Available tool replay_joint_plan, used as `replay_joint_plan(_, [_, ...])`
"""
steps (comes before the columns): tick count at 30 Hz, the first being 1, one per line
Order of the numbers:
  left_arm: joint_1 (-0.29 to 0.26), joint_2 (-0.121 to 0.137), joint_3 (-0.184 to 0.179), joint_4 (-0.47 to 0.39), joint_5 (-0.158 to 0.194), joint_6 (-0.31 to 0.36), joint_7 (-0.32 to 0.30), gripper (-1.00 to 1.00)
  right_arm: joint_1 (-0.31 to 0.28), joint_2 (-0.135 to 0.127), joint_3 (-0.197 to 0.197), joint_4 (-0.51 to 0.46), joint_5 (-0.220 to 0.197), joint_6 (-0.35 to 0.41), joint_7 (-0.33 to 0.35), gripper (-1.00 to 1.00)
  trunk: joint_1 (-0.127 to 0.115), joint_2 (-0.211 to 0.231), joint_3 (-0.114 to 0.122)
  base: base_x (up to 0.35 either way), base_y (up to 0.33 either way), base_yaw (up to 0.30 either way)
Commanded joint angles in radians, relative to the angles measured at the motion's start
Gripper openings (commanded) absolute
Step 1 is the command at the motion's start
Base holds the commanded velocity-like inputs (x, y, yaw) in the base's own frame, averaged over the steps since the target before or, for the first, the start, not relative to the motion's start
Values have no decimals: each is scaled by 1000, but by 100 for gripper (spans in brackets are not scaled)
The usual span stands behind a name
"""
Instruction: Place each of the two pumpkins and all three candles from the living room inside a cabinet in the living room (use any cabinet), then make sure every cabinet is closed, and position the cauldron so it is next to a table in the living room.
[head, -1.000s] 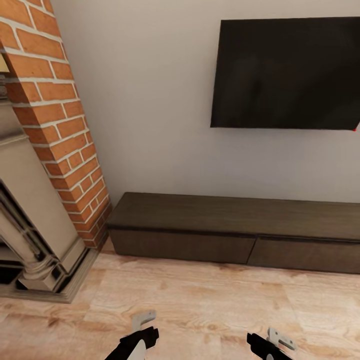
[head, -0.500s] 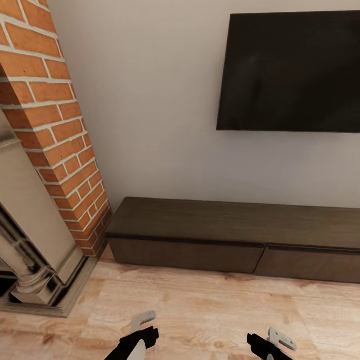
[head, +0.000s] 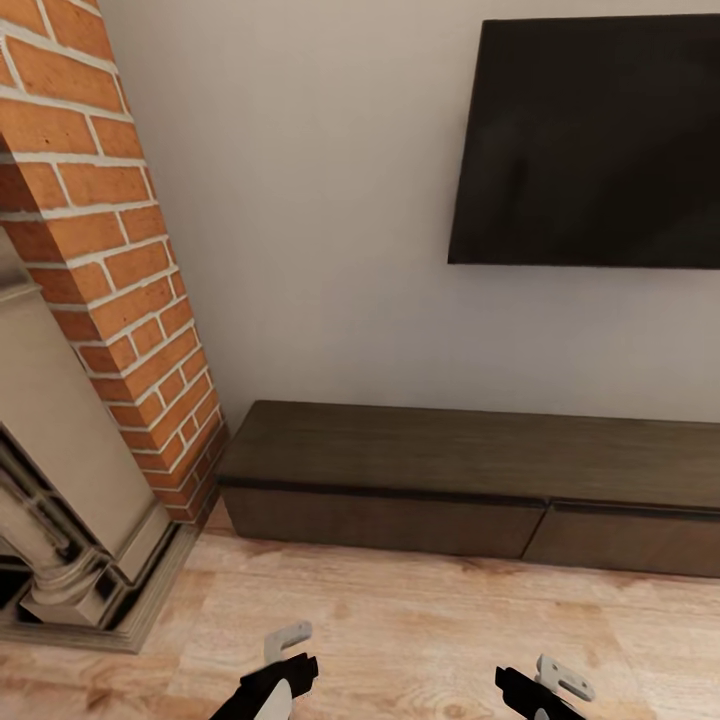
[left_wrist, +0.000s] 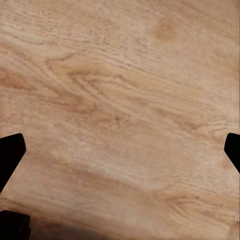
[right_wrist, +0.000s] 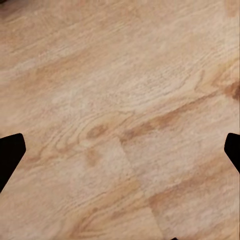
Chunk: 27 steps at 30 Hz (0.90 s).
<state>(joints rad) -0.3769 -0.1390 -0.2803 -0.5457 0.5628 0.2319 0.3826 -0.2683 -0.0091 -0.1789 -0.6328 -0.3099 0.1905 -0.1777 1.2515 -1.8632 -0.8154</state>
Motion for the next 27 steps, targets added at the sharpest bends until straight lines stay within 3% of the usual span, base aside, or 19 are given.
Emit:
replay_joint_plan(1, [0, 1, -6, -7, 8, 4, 10, 100, 0, -1, 0, -2, -10, 6, -5, 100, 0, 0, -1, 10, 11, 0])
replay_joint_plan(4, [0, 5, -4, -39, 14, 34, 9, 100, 0, -1, 0, -1, -11, 5, -5, 100, 0, 0, -1, 4, 4, 0])
replay_joint_plan(6, [5, 11, -2, -111, 17, 116, 4, 100, 0, 0, -1, 1, -11, 3, -6, 100, 0, 0, -1, 1, 1, 0])
replay_joint_plan(7, [9, 25, 1, -201, 20, 219, -15, 100, 0, -1, -1, 1, -12, 2, -6, 100, 0, 0, -1, 0, 0, 0])
replay_joint_plan(8, [10, 32, 2, -238, 21, 259, -26, 100, 0, -1, -1, 2, -12, 2, -6, 100, 0, 0, -1, 0, 0, 0])
replay_joint_plan(10, [13, 66, 15, -396, 44, 431, -89, 100, 0, -1, -3, 2, -11, 3, -6, 100, 0, 0, -1, 0, 0, 0])
replay_joint_plan(12, [14, 95, 53, -569, 107, 636, -172, 100, 0, -2, -25, 2, -12, 3, -5, 100, 0, 0, -1, 0, 0, 0])
replay_joint_plan(14, [15, 113, 116, -678, 177, 743, -207, 100, 0, -3, -53, 2, -12, 3, 5, 100, 0, 0, -1, 0, 0, 0])
replay_joint_plan(17, [16, 146, 184, -763, 318, 798, -226, 100, 0, -4, -91, 3, -12, 4, 67, 100, 0, 0, -1, 0, 0, 0])
replay_joint_plan(19, [17, 174, 198, -782, 418, 808, -230, 100, 0, -8, -123, 3, -12, 6, 153, 100, 0, 0, -1, 0, 0, 0])
replay_joint_plan(20, [18, 189, 203, -789, 477, 811, -231, 100, 0, -18, -151, 4, -11, 9, 228, 100, 0, 0, -1, 0, 0, 0])
replay_joint_plan(23, [19, 202, 207, -794, 537, 813, -232, 100, 0, -34, -204, 31, -12, 10, 347, 100, 0, 0, -1, 0, 0, 0])
replay_joint_plan(27, [19, 206, 208, -796, 558, 814, -232, 100, 0, -39, -301, 79, -14, 5, 433, 100, 11, -21, -10, 0, 0, 0])
